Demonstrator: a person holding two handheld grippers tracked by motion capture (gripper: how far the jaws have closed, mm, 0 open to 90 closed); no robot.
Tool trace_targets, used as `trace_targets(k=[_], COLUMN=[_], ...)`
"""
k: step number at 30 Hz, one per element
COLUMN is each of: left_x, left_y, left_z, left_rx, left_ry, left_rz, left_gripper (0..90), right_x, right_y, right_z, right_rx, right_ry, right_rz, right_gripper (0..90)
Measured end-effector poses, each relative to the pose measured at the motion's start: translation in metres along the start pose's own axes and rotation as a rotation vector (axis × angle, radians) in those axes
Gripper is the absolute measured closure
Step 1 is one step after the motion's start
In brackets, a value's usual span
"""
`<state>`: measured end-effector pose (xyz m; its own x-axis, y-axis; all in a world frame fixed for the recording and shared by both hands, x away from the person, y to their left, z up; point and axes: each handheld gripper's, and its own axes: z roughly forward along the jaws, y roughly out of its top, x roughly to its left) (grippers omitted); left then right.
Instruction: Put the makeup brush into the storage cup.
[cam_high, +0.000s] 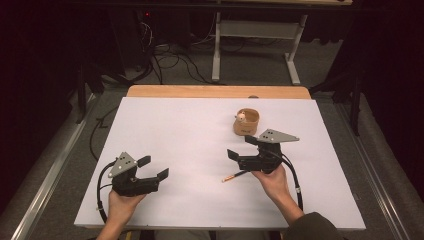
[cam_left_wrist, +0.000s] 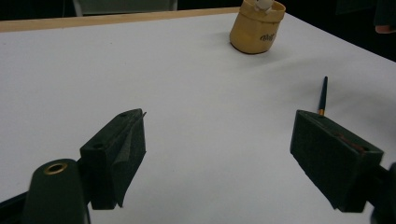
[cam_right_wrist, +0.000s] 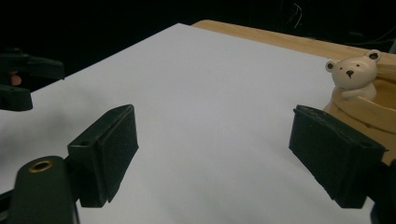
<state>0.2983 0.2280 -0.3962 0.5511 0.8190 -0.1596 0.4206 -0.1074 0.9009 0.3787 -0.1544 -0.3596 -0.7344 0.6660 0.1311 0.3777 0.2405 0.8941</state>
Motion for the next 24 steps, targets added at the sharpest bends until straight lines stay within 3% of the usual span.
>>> trace_targets(k=[17, 24], left_x=[-0.001, -0.001], left_y=[0.000, 0.000], left_z=[0.000, 0.000], left_rx=[-0.005, -0.005], left_ry=[0.000, 0.000], left_rz=[0.005, 0.003], left_gripper=[17.4, 17.3], right_x=[-0.001, 0.001], right_y=[0.013, 0.020], right_z=[-0.007, -0.006], right_rx=[0.171, 0.256], right_ry=[-0.030, -0.042], right_rz=[-0.143, -0.172], right_gripper=[24.5, 24.8])
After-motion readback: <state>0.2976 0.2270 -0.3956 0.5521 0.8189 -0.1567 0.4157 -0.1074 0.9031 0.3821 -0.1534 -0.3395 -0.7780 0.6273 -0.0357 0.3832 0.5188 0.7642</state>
